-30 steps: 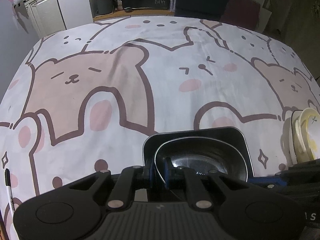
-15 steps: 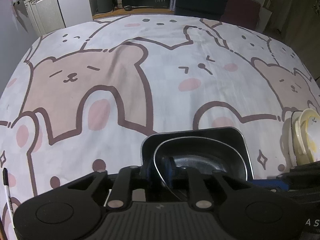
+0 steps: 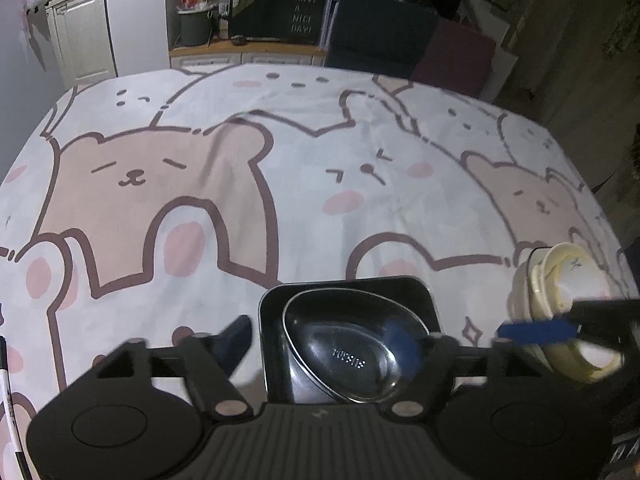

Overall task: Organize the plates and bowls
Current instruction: 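Lower the round steel bowl into the nested square containers and open both grippers, then close both grippers on the rim of the nested steel containers, then lift and carry the nested steel containers over the cream plate stack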

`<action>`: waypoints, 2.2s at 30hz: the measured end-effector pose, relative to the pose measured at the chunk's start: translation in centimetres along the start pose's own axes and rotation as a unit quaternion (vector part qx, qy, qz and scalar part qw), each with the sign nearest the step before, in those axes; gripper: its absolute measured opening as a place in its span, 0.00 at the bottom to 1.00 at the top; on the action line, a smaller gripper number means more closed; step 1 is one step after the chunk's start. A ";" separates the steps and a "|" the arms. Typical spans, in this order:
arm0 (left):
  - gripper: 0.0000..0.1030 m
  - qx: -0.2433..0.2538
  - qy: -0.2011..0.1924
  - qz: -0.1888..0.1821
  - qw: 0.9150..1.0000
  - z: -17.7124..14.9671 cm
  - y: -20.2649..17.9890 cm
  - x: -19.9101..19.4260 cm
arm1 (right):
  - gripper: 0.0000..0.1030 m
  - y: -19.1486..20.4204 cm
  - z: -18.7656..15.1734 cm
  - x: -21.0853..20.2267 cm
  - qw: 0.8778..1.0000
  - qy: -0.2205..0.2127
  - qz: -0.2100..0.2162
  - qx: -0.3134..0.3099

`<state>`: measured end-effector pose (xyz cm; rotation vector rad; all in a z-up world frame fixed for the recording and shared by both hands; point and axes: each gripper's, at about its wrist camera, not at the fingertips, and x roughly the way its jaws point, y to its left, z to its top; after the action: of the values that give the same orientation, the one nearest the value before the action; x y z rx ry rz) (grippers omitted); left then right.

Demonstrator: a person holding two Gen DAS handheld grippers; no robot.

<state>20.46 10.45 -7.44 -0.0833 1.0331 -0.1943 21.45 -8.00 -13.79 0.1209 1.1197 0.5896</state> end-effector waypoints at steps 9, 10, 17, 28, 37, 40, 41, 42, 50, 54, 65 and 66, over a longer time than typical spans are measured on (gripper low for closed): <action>1.00 -0.018 -0.023 -0.002 1.000 -1.9 2.6 -1.3 | 1.00 -2.6 0.5 -1.6 0.998 -0.051 -0.036 0.003; 1.00 -0.022 -0.015 0.001 1.000 -2.0 3.1 -1.1 | 1.00 -3.0 0.6 -1.4 0.998 -0.047 -0.039 0.014; 1.00 -0.020 0.019 0.017 0.999 -2.7 4.8 0.3 | 0.43 -5.8 0.8 0.4 0.995 -0.004 -0.031 0.092; 0.62 0.010 0.051 0.007 0.999 -2.7 4.4 1.8 | 0.32 -4.6 1.2 2.5 0.996 0.013 -0.030 0.079; 0.30 0.001 0.068 0.003 0.998 -2.0 4.4 3.3 | 0.17 -3.5 1.3 4.0 0.996 0.027 -0.051 0.064; 0.26 0.000 0.068 0.000 0.998 -1.8 4.4 3.5 | 0.11 -3.1 1.3 4.2 0.996 0.025 -0.052 0.062; 0.25 0.001 0.068 0.000 0.998 -1.7 4.3 3.6 | 0.11 -3.1 1.3 4.2 0.996 0.025 -0.053 0.060; 0.24 0.001 0.067 0.001 0.998 -1.7 4.2 3.6 | 0.11 -3.0 1.3 4.2 0.996 0.025 -0.054 0.059; 0.08 0.012 0.069 -0.001 0.998 -1.6 3.3 4.1 | 0.08 -3.5 1.2 4.9 0.996 0.026 -0.044 0.073; 0.06 0.010 0.073 0.000 0.997 -1.6 3.2 4.4 | 0.08 -3.4 1.2 5.0 0.996 0.026 -0.043 0.069; 0.05 0.001 0.072 0.001 0.997 -1.6 3.2 4.5 | 0.08 -2.9 1.3 5.0 0.997 0.031 -0.054 0.047; 0.05 0.000 0.073 0.001 0.997 -1.6 3.2 4.5 | 0.08 -2.9 1.3 5.0 0.997 0.031 -0.056 0.046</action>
<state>21.70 12.75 -12.59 -0.0677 1.1785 -0.2009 25.17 -7.64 -18.35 0.1197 1.2073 0.4448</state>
